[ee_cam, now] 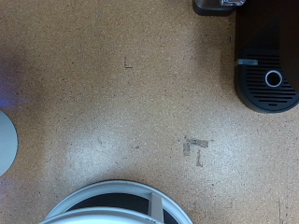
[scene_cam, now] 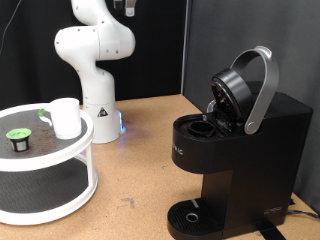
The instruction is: Make a cup of coffee with the keurig machine
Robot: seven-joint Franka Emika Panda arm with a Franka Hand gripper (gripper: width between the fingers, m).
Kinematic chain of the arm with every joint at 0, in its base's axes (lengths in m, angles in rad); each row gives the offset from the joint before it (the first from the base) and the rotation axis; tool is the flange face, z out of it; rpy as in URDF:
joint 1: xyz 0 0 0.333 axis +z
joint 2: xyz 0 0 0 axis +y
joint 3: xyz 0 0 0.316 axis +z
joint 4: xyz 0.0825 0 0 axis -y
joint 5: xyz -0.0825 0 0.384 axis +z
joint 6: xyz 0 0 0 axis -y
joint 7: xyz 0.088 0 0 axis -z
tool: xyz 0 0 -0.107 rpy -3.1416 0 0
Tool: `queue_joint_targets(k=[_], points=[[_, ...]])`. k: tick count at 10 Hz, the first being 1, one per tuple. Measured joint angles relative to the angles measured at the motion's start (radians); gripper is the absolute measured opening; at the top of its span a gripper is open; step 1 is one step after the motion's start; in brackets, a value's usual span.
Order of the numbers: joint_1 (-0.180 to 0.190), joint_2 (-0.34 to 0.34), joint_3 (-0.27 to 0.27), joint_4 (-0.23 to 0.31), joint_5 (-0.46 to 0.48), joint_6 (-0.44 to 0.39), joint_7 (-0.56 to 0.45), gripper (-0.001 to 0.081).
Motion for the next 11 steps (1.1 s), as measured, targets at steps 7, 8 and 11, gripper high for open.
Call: queue_joint_targets(k=[7,8,11], points=[[-0.042,-0.007,-0.198,-0.001,-0.131,0.012,-0.210,0.0807],[-0.049,-0.011,-0.212,-0.001,-0.133,0.015,-0.224,0.0807],[-0.055,-0.008,-0.223,-0.005,-0.147,0.017,-0.224,0.0807]])
